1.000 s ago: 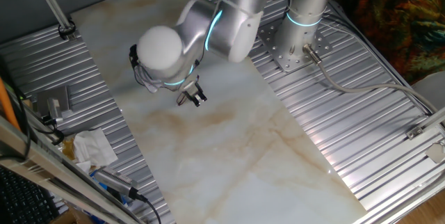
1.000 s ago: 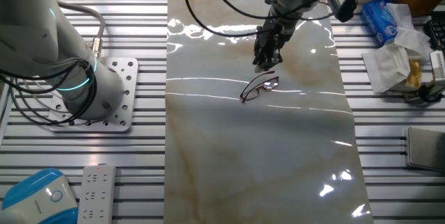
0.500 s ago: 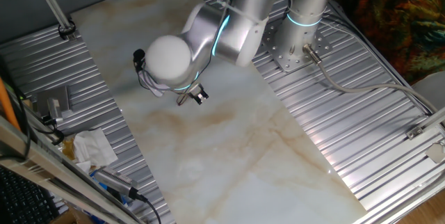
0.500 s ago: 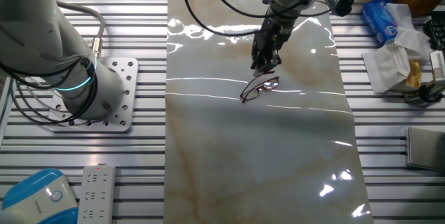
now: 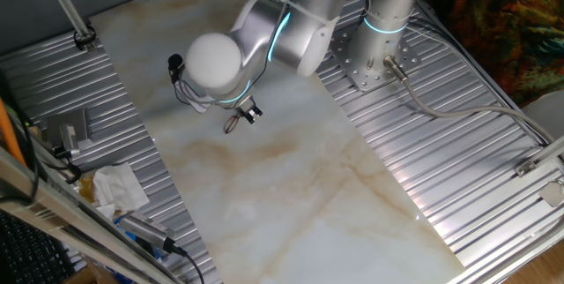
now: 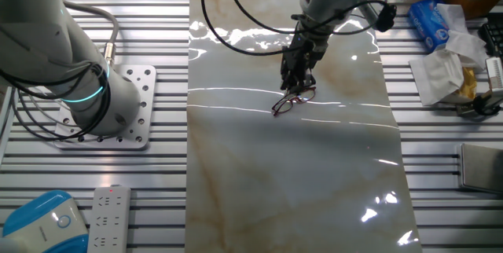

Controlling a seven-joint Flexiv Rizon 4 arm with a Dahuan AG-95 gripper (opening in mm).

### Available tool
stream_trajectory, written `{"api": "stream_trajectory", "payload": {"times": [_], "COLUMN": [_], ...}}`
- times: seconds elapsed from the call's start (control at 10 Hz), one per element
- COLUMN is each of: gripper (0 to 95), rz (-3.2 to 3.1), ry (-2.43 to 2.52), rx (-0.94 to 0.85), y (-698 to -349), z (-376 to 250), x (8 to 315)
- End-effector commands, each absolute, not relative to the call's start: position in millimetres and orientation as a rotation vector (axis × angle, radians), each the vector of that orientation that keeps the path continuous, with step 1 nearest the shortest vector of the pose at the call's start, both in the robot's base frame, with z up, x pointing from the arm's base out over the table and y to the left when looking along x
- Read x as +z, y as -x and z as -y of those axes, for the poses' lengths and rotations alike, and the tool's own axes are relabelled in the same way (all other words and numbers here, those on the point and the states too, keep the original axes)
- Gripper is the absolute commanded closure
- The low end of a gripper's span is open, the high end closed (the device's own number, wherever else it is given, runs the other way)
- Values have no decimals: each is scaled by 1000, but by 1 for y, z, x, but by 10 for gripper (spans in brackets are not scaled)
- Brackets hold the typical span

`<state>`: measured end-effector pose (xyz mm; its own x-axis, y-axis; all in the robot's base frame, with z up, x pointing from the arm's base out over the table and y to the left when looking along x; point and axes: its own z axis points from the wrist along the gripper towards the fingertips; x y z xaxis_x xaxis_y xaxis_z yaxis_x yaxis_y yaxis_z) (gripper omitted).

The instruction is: Unfold the leg of the glasses (with one hand)

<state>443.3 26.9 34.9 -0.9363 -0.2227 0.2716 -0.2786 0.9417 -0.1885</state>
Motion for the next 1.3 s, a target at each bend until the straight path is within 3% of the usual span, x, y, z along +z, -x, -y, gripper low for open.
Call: {"api": "stream_trajectory", "payload": {"times": [0.1, 0.7, 1.3], "gripper": [760, 760, 760], "rz": [2855, 2845, 2830], "ry": [-378, -391, -413], "rx": [312, 328, 369], "y": [-446, -453, -481], "z": [-28, -36, -45], "x": [32, 41, 47]}}
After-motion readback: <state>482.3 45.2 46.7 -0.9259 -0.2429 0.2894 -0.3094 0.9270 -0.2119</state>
